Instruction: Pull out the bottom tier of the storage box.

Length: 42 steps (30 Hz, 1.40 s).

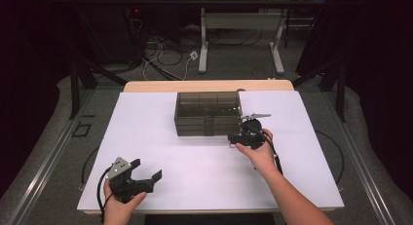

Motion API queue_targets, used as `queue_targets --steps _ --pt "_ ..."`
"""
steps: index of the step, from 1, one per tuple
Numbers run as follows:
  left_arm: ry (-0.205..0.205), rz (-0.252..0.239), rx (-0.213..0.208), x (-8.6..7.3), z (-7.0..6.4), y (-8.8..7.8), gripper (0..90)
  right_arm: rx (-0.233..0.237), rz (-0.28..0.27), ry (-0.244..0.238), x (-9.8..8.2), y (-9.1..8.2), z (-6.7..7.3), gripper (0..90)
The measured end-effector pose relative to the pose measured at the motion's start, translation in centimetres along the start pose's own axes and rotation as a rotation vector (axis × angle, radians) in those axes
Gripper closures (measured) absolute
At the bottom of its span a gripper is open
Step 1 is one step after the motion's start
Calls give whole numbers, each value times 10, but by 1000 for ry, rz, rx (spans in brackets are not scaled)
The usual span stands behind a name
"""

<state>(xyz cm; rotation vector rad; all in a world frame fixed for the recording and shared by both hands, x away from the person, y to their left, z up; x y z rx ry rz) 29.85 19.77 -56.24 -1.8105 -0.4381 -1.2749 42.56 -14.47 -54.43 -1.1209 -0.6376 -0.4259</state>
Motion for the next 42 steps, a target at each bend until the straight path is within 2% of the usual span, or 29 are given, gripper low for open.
queue_targets --steps 6,16,23,30,31,39,42 --pt "-1 1 0 0 1 0 10 -13 13 8 -2 7 -4 501" --pt "-15 0 -1 -1 1 0 11 -23 41 70 -7 14 -14 637" --pt "-17 2 -2 -1 1 0 11 -34 51 63 -10 18 -19 691" --pt "-18 3 -1 -1 1 1 11 -42 64 62 -12 21 -17 729" --pt "-19 3 -1 -1 1 1 11 -39 63 45 -13 23 -17 740" --pt "-21 4 -1 -1 2 1 11 -56 86 27 -16 29 -15 772" --pt "-24 3 -2 -2 2 1 11 -59 90 37 -18 31 -14 775"
Point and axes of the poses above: each handheld gripper's, and its own axes: y roughly forward along the jaws, x roughly out of its top, z roughly to its left, the point moved 5 cm from there along y, roughly forward along the jaws, and after that the axes turned 8 degrees about y, right-handed, at the moved point
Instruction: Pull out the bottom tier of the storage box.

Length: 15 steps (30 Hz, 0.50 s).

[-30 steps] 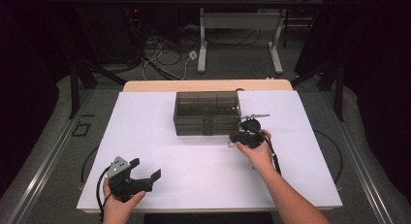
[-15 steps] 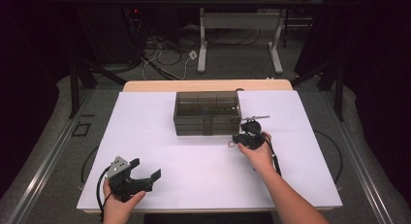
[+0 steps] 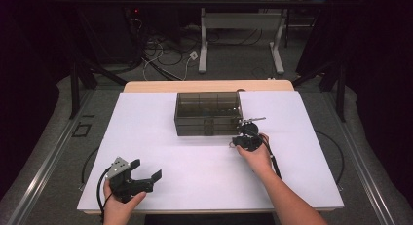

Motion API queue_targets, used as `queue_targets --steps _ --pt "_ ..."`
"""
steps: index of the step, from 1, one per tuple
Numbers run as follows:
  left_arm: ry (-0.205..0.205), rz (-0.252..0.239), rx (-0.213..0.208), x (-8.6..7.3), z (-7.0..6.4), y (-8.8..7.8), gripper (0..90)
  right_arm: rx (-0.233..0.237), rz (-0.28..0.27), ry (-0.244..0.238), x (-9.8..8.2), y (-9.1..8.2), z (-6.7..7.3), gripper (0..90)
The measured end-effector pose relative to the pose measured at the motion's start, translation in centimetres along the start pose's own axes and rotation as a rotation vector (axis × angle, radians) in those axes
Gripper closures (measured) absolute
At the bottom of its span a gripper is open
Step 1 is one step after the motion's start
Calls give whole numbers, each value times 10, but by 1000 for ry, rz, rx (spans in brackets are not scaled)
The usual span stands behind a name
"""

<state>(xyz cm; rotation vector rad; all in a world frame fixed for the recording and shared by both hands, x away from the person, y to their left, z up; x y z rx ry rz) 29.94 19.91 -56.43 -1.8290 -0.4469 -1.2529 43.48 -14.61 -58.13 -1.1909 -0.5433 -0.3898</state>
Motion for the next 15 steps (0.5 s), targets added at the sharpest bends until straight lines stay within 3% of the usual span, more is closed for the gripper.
queue_targets --steps 15 --pt "-2 -1 5 0 1 -1 11 -18 9 -12 -3 5 1 792"
Point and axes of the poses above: each handheld gripper's, and its own axes: y roughly forward along the jaws, x roughly out of its top, z roughly to its left, the point moved 5 cm from there along y, roughly forward along the jaws, and after that the axes turned 8 degrees about y, right-handed, at the moved point
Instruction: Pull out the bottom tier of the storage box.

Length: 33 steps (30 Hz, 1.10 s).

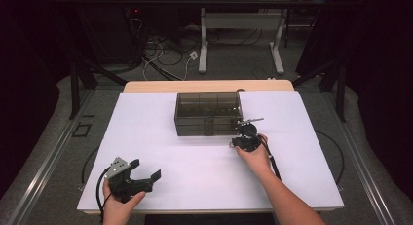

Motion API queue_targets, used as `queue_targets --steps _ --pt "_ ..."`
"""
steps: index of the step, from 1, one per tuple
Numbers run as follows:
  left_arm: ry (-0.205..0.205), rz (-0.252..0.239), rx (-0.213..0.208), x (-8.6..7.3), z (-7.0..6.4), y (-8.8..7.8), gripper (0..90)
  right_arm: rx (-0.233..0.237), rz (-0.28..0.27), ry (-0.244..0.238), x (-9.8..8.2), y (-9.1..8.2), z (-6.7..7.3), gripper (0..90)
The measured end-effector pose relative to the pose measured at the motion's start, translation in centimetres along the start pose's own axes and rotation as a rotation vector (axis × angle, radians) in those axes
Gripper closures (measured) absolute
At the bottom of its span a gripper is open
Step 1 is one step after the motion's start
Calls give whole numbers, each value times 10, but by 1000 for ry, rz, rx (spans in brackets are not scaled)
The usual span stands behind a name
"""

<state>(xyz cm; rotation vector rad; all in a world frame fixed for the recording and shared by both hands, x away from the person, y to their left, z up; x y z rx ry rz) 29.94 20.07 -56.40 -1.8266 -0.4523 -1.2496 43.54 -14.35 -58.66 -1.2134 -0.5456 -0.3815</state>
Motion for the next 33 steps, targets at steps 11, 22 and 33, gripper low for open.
queue_targets --steps 11,22,33 --pt "-1 2 0 0 0 0 11 -22 -2 -26 -1 1 -1 817" --pt "-1 2 0 0 1 0 11 -27 -8 -30 -1 2 -2 857" --pt "-3 1 0 0 1 0 11 -33 -5 -38 -1 1 -3 869"
Point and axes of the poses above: each handheld gripper's, and its own axes: y roughly forward along the jaws, x roughly out of its top, z roughly to its left, the point moved 5 cm from there along y, roughly forward along the jaws, and after that the axes turned 8 degrees about y, right-handed, at the moved point
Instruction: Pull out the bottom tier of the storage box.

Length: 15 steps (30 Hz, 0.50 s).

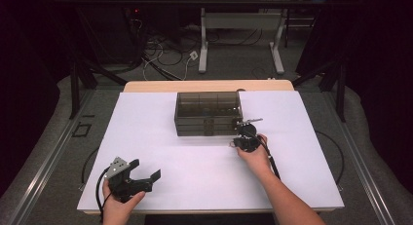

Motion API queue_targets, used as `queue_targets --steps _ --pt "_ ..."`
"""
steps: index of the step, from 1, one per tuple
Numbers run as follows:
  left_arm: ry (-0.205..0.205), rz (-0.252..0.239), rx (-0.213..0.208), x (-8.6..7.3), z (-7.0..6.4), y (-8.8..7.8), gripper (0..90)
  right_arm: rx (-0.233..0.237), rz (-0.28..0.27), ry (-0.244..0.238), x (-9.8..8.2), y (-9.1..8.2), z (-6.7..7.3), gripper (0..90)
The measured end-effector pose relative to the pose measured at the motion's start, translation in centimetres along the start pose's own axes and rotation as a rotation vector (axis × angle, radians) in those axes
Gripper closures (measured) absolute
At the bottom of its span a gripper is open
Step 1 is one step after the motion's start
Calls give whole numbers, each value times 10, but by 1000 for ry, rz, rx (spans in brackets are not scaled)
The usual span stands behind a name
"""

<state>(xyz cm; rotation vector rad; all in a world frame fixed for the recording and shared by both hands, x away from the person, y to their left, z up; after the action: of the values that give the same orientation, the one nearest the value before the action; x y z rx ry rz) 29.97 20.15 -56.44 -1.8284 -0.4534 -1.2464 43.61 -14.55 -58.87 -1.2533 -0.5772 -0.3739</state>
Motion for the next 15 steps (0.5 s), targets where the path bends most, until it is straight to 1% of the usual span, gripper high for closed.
queue_targets --steps 2,5,8,9,10,11,15 --pt "-1 0 0 0 0 0 11 1 -1 1 0 0 0 869" --pt "-1 0 0 0 0 0 11 2 -6 14 0 0 1 870" --pt "-2 0 -1 0 0 0 11 5 -8 12 1 -1 0 869" --pt "-1 0 -1 0 0 0 11 23 -37 23 2 0 0 869" --pt "-2 0 -1 0 0 0 11 23 -37 23 2 0 0 869" --pt "-2 0 -2 0 0 0 12 6 -12 20 1 -3 -1 871" --pt "-3 0 -2 0 0 0 12 12 -17 21 1 -4 -1 871"
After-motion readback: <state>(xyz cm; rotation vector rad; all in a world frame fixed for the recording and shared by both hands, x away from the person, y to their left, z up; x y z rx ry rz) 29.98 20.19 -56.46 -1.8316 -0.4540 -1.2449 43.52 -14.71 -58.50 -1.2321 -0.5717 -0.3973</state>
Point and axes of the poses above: each handheld gripper's, and its own axes: y roughly forward along the jaws, x roughly out of its top, z roughly to its left, the point moved 5 cm from there along y, roughly forward along the jaws, and after that the axes turned 8 degrees about y, right-handed, at the moved point
